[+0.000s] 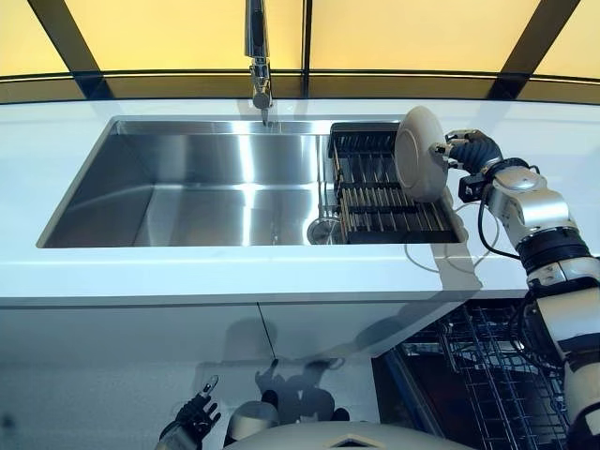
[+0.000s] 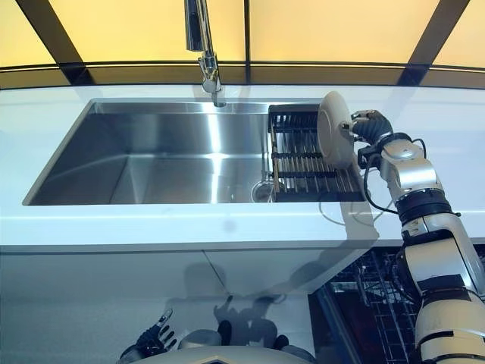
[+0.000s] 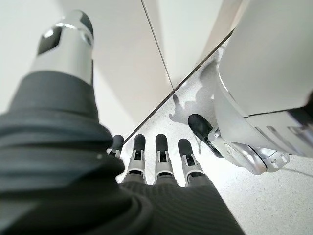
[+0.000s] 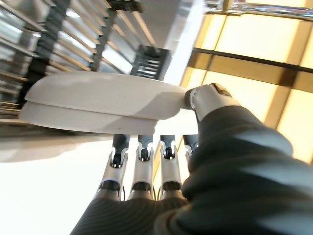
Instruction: Take plates into dishwasher
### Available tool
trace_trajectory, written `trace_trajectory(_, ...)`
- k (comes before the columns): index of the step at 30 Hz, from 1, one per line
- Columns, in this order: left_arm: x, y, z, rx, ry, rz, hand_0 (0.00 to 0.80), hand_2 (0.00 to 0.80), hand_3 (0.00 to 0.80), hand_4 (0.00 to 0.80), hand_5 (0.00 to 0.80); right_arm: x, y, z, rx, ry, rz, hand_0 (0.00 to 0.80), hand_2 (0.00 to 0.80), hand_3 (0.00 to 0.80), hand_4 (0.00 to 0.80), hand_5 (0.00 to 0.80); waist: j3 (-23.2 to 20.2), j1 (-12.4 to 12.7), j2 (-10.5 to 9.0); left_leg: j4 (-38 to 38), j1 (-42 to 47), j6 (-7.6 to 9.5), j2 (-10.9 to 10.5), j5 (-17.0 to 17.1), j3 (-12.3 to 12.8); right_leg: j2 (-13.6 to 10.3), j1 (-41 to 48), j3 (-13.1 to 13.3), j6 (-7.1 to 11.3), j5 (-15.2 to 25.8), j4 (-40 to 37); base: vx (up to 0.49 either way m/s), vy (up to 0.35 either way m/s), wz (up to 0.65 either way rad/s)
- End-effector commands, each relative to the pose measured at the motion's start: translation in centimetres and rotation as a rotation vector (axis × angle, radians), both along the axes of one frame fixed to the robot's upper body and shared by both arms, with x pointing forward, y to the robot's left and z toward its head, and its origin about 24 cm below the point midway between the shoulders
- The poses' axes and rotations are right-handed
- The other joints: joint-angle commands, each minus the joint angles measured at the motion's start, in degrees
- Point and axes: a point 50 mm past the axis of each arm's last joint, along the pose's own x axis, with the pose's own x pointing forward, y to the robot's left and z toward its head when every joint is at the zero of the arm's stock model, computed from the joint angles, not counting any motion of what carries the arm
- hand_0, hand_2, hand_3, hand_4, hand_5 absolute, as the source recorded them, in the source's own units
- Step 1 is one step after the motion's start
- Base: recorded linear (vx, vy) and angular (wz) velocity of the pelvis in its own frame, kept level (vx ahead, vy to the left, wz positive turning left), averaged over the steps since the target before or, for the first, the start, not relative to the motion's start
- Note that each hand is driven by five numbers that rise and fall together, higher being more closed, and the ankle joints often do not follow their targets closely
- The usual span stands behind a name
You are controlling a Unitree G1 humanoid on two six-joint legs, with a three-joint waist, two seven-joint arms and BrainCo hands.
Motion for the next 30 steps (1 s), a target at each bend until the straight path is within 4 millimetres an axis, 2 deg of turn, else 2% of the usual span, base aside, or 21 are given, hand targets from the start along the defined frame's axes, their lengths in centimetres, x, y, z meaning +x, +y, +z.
trace_trajectory(1, 0.2, 1.5, 0.2, 0.045, 0.025, -0.026, 0.000, 0.000, 0.000, 0.000, 0.000, 0.6, 1.0, 6.7, 0.006, -0.246, 0.082, 0.800, 0.800, 0.800, 0.800, 0.800, -3.0, -0.4, -3.08, 0.0, 1.3, -0.88, -1.3, -4.2, 3.1, -2.2, 1.4, 1.4, 4.33, -2.2, 0.5, 0.006, 0.034, -0.02)
trace_trajectory(9, 0.1, 1.8, 0.2, 0.049, 0.033, -0.036, 0.000, 0.000, 0.000, 0.000, 0.000, 0.5, 1.1, 9.0, 0.050, -0.305, 0.110, 0.800, 0.800, 0.800, 0.800, 0.800, -3.4, -0.5, -3.91, 0.1, 1.6, -0.60, -1.4, -4.5, 3.5, -2.2, 1.3, 1.7, 4.50, -2.1, 0.8, 0.000, 0.016, -0.02)
trace_trajectory(12, 0.1, 1.9, 0.2, 0.051, 0.039, -0.032, 0.000, 0.000, 0.000, 0.000, 0.000, 0.4, 0.9, 10.4, 0.030, -0.342, 0.098, 0.800, 0.800, 0.800, 0.800, 0.800, -3.6, -0.7, -4.23, 0.1, 1.7, -0.48, -1.5, -4.6, 3.5, -2.2, 1.3, 2.0, 4.63, -2.1, 0.8, 0.001, 0.036, -0.02)
trace_trajectory(22, -0.2, 2.2, 0.3, 0.054, 0.048, -0.039, 0.000, 0.000, 0.000, 0.000, 0.000, -0.8, -1.3, 13.7, 0.002, -0.403, 0.050, 0.800, 0.800, 0.800, 0.800, 0.800, -4.3, -1.8, -5.05, 0.1, 1.7, -0.03, -1.7, -5.0, 4.1, -2.0, 0.7, 3.2, 4.95, -2.0, 1.2, -0.004, 0.017, -0.04)
trace_trajectory(30, 0.0, 2.2, 0.3, 0.052, 0.045, -0.039, 0.000, 0.000, 0.000, 0.000, 0.000, -2.0, -3.3, 15.0, 0.007, -0.431, 0.000, 0.800, 0.800, 0.800, 0.800, 0.800, -4.5, -3.2, -5.38, 0.3, 2.0, 0.32, -1.7, -5.4, 4.8, -1.8, 0.2, 4.7, 5.10, -1.9, 1.7, 0.000, 0.029, -0.10)
